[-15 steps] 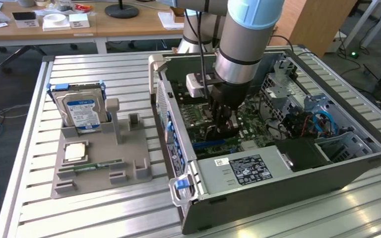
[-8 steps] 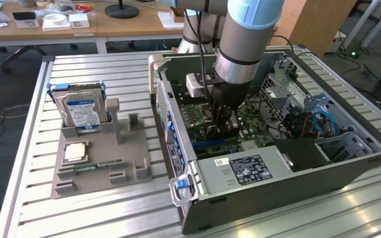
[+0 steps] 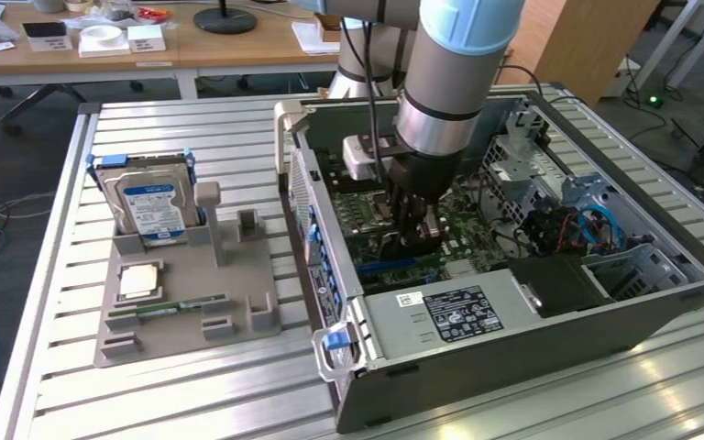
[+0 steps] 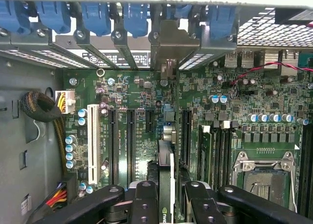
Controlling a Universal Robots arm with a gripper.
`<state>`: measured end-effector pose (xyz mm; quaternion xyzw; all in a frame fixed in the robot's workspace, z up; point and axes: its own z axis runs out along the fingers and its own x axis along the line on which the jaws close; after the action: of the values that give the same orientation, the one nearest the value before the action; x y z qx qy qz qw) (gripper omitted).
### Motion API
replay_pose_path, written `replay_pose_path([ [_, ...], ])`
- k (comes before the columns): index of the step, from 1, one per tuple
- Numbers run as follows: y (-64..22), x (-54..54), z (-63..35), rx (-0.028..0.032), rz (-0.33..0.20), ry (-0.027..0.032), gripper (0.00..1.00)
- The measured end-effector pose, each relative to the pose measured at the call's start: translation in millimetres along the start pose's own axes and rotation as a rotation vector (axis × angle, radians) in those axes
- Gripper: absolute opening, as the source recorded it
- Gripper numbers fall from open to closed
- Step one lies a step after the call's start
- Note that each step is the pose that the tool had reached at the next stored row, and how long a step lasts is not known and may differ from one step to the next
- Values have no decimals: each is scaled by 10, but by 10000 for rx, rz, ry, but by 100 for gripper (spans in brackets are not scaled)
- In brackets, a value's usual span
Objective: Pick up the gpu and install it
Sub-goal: 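Insert the gpu into the slot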
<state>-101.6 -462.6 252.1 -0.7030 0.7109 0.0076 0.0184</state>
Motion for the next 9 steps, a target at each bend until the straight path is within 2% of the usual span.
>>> replay_pose_path([
  [9,12,2,25,-2,-4,9,26],
])
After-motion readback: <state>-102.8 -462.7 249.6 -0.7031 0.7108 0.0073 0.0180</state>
